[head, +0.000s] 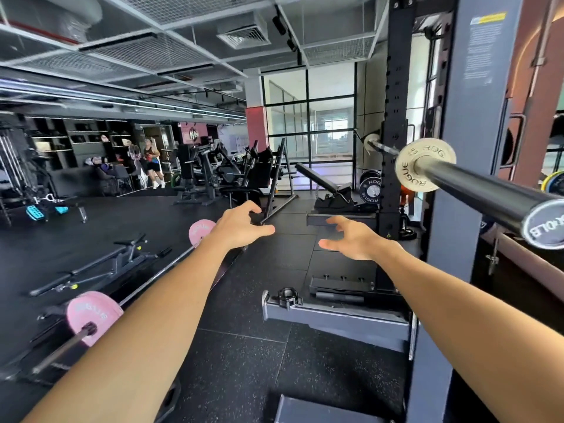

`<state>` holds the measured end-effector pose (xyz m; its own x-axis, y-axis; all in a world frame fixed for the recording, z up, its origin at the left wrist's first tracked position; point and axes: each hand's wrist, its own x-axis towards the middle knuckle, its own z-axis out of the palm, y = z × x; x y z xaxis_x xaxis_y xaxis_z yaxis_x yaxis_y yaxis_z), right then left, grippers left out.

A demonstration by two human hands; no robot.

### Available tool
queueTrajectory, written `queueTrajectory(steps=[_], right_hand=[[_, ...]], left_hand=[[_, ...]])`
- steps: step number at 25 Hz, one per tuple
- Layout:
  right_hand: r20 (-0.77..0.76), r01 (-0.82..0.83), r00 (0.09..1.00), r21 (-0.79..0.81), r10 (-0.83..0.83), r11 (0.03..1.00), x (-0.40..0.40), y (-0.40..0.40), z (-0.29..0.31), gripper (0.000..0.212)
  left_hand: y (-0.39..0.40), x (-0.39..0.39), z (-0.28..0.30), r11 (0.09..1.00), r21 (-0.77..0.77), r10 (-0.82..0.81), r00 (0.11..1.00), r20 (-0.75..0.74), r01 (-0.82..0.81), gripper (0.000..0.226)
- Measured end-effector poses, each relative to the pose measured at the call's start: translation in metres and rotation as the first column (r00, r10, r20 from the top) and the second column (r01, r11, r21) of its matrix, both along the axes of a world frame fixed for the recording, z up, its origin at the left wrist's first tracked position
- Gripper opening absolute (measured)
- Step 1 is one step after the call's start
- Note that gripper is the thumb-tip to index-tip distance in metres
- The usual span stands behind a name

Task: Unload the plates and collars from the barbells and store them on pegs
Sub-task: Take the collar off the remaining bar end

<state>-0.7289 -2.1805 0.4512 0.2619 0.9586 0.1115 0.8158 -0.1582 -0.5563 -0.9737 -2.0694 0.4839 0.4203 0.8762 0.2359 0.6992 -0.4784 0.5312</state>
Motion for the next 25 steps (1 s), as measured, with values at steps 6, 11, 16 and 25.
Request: queueTrajectory(steps=[6, 11, 16, 25], right_hand=[[-0.016, 0.005, 1.0, -0.082, -0.007, 0.997, 0.001, 0.062, -0.035, 0.072], [-0.023, -0.001, 1.0, -0.166, -0.003, 0.986, 0.027, 0.141, -0.086, 0.068], [-0.037, 0.01, 0.999, -0.246, -0.02, 0.969, 0.063, 0.224, -0.148, 0.064], [-0.047, -0.02, 0.999, -0.427, 0.0, 0.904, 0.103, 0.334, -0.307, 0.042]], left_hand=[[0.057, 0.001, -0.038, 0.999, -0.038, 0.025, 0.999, -0.022, -0.026, 0.062], [0.132, 0.039, -0.094, 0.992, -0.125, 0.006, 0.997, -0.076, -0.015, 0.062], [0.212, 0.085, -0.159, 0.973, -0.23, -0.013, 0.992, -0.128, -0.017, 0.059], [0.302, 0.151, -0.337, 0.928, -0.373, -0.103, 0.964, -0.247, 0.004, 0.054]])
